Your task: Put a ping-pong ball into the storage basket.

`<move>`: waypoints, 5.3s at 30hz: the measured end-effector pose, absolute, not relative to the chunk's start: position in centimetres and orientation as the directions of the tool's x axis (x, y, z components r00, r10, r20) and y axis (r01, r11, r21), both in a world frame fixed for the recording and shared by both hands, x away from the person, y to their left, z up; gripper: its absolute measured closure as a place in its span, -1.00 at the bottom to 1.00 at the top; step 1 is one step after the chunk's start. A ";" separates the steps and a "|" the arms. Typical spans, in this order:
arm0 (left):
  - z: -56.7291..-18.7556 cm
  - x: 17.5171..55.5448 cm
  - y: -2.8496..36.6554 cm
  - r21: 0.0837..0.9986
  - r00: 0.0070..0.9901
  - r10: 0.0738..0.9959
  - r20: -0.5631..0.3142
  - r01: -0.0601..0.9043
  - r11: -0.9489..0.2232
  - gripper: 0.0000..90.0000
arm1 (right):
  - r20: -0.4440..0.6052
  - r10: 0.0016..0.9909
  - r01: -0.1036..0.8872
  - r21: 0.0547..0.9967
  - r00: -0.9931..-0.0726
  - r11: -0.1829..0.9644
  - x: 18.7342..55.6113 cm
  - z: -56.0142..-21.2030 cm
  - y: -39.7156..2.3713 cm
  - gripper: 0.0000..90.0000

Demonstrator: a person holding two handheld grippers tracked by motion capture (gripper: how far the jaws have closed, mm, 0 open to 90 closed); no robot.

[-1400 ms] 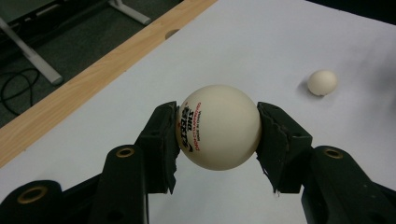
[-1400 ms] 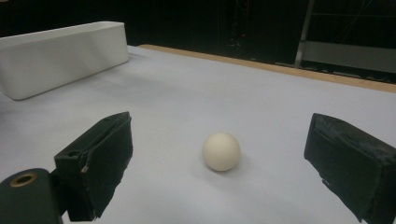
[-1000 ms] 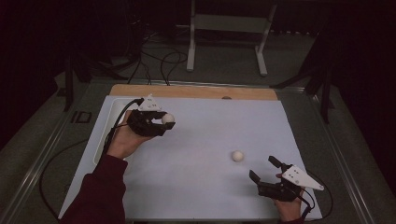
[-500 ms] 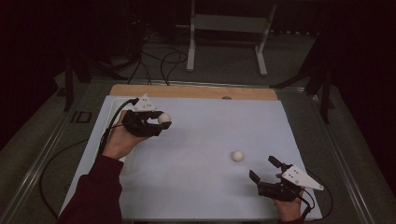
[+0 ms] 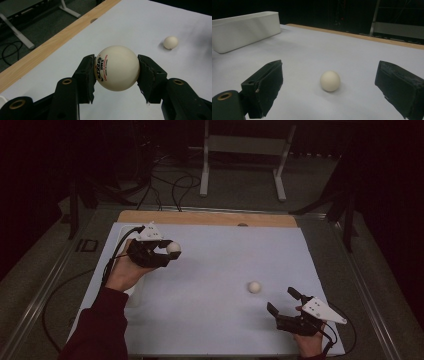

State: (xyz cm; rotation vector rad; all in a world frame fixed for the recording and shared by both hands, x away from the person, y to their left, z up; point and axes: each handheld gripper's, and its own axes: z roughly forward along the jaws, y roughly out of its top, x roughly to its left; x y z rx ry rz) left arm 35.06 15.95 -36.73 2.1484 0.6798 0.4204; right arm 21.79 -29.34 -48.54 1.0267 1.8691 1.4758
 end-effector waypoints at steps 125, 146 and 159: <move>-38.2 30.7 27.7 0.818 0.698 0.716 0.038 0.389 -0.423 0.14 | 0.040 0.825 0.235 0.965 -0.563 0.113 21.8 -48.6 -29.3 -0.84; -38.6 30.1 29.7 0.808 0.670 0.742 0.029 0.422 -0.412 0.12 | 0.041 0.827 0.237 0.965 -0.561 0.113 21.8 -48.6 -29.1 -0.84; -38.8 30.5 28.6 0.801 0.627 0.777 0.058 0.435 -0.411 -0.86 | 0.040 0.828 0.235 0.965 -0.559 0.113 21.8 -48.6 -29.2 -0.84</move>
